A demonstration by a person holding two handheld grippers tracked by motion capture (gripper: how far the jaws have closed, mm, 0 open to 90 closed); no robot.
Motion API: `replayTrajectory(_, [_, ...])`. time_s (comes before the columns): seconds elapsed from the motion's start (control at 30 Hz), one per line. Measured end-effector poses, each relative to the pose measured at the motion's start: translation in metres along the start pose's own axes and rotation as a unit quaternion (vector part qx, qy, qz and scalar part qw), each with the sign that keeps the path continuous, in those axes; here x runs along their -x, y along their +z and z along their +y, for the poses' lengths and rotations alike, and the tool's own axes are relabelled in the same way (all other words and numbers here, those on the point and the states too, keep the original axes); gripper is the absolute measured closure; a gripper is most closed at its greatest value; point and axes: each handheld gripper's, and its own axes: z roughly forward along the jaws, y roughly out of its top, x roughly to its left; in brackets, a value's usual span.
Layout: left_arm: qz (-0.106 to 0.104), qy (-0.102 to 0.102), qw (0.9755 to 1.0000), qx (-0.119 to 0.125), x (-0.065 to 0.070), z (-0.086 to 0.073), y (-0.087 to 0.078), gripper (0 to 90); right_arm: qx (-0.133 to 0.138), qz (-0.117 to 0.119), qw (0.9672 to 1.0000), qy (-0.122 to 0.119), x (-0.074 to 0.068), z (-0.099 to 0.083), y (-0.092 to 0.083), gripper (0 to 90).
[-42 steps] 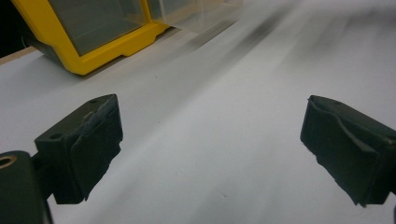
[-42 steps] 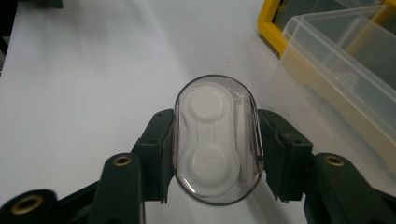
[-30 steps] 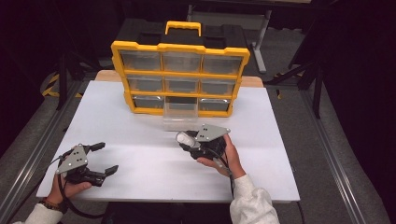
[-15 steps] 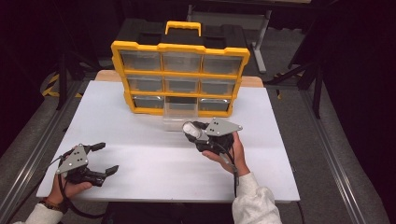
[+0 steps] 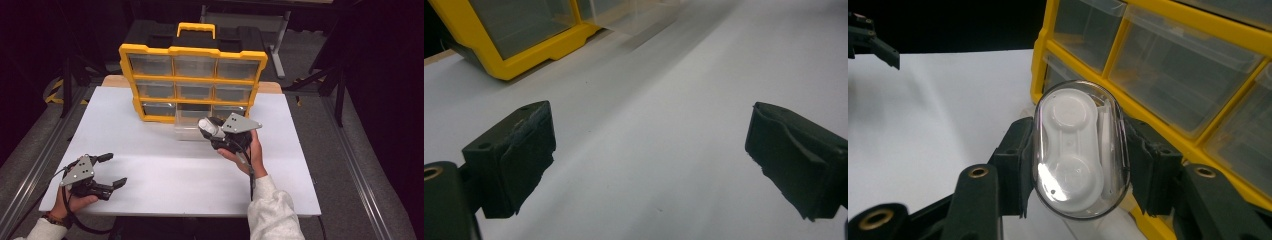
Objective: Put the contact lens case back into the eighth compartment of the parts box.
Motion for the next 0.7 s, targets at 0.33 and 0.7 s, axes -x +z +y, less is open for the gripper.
replayTrajectory(0.33, [-0.001,-0.001,1.0,-0.002,0.0,0.0,0.001,7.1,-0.01,-0.002,0.9999,-0.004,0.011,0.011,0.01,49.9])
replayTrajectory(0.7, [-0.005,-0.001,1.0,-0.004,-0.001,-0.001,0.001,7.2,-0.034,-0.004,0.9994,-0.011,0.019,0.011,0.027,49.9])
